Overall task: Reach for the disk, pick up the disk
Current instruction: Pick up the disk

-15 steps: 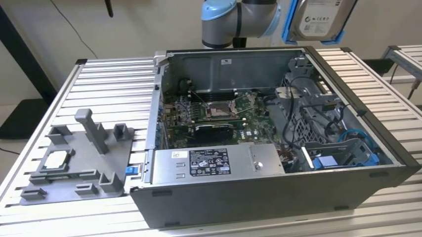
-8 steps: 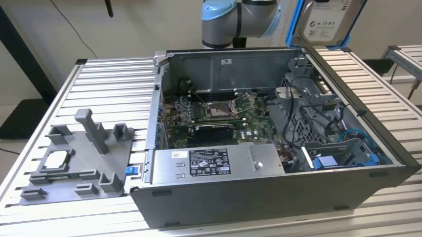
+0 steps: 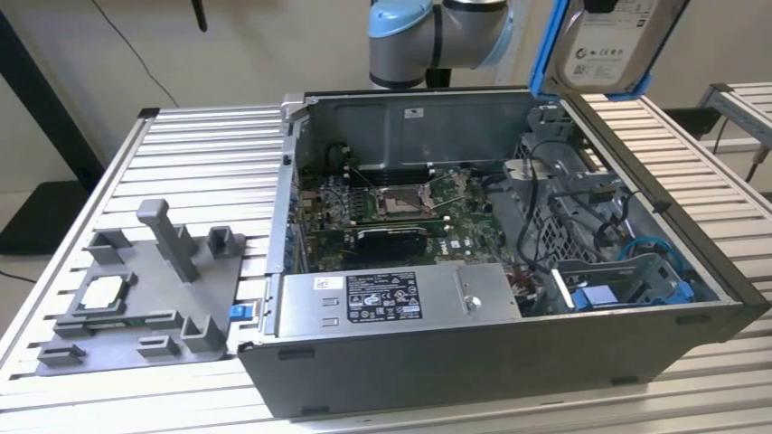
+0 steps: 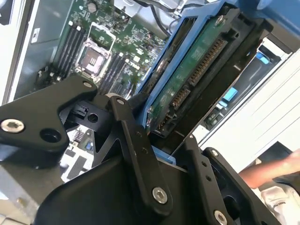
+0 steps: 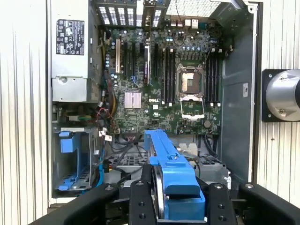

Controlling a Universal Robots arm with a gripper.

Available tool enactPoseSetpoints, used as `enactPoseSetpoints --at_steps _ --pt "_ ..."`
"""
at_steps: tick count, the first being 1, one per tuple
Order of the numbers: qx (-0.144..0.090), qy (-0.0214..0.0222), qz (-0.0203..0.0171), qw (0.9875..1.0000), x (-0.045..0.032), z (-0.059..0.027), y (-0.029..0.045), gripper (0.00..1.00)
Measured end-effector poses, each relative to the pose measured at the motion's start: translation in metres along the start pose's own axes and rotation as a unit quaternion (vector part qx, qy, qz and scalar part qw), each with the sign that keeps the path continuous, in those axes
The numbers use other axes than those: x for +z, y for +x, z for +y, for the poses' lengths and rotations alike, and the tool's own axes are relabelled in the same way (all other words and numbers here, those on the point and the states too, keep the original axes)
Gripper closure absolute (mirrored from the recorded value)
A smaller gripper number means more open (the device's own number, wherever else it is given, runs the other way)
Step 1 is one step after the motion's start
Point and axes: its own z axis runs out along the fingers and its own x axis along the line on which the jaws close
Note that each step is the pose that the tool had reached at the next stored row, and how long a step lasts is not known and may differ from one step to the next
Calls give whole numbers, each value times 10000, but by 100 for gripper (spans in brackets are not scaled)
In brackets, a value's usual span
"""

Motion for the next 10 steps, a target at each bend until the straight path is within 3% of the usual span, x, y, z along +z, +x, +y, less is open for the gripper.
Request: enactPoseSetpoints --at_steps 10 --pt "0 0 0 10000 45 -6 259 100"
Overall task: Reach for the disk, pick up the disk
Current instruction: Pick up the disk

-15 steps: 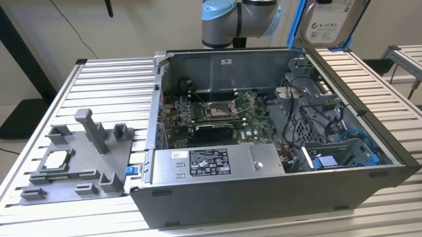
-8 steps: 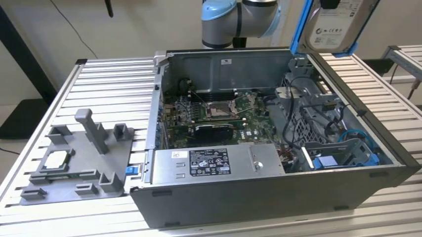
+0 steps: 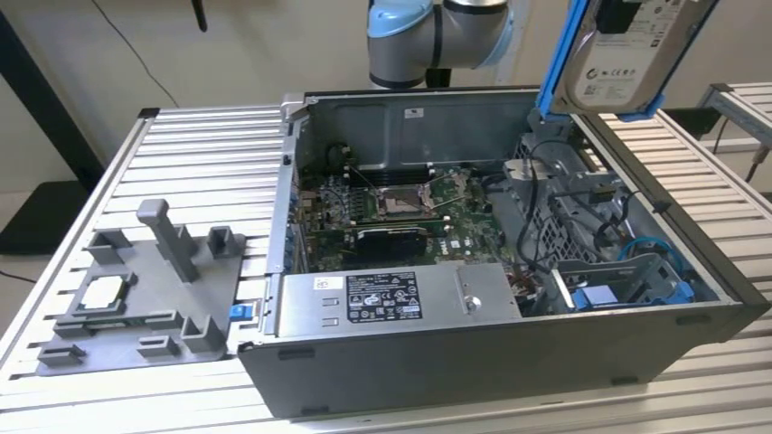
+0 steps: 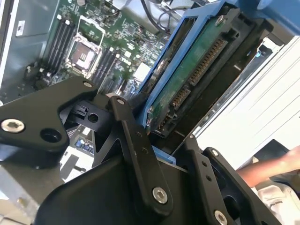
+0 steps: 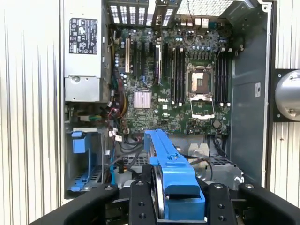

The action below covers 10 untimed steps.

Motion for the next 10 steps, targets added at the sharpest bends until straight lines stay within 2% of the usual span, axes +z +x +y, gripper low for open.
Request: enactPoseSetpoints --at_steps 10 --pt "0 0 0 10000 88 -14 266 100"
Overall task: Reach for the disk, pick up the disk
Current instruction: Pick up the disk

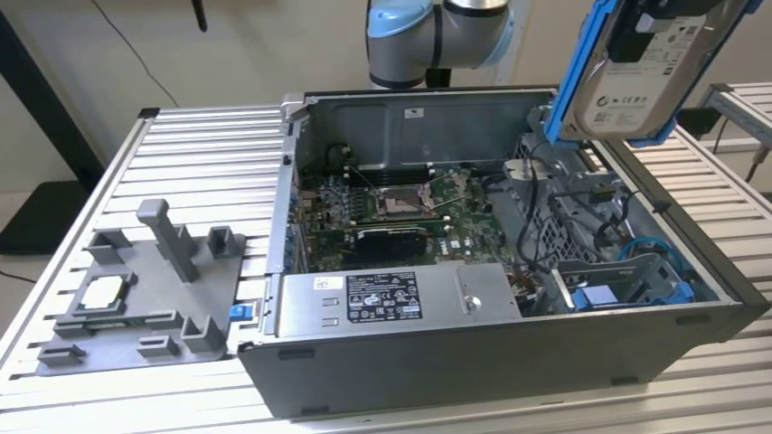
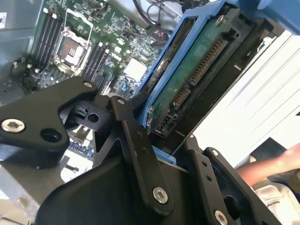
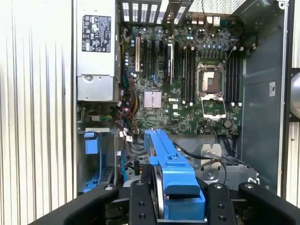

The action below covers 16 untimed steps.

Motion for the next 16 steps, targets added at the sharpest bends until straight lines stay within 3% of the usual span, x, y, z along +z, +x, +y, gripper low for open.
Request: enactPoseSetpoints --at_steps 16 --pt "0 0 -1 10000 113 -28 371 100"
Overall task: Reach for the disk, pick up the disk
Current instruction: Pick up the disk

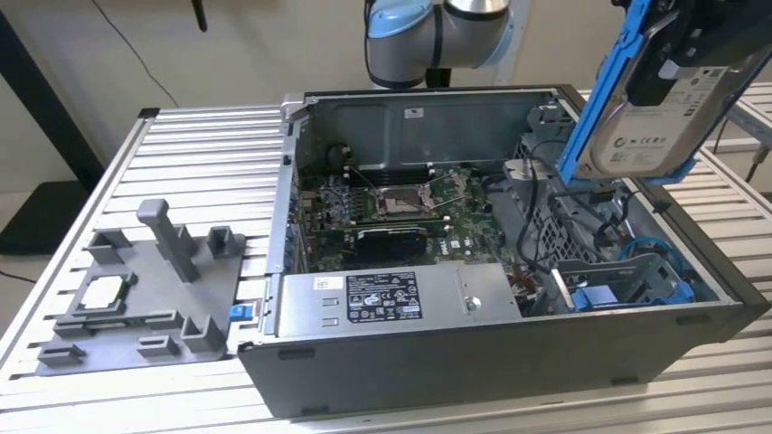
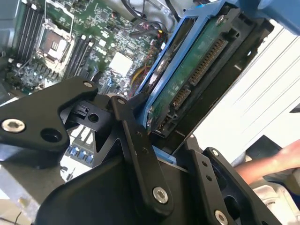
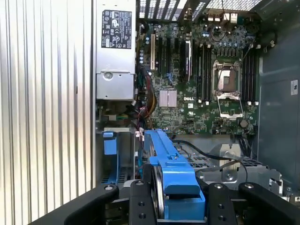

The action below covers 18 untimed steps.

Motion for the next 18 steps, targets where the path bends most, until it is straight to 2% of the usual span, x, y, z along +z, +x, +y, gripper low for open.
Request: enactPoseSetpoints --at_steps 4,12,18 --pt "0 0 1 10000 20 -3 66 100" --pt "0 0 0 10000 66 -10 136 100" --pt "0 0 0 10000 131 -21 247 100"
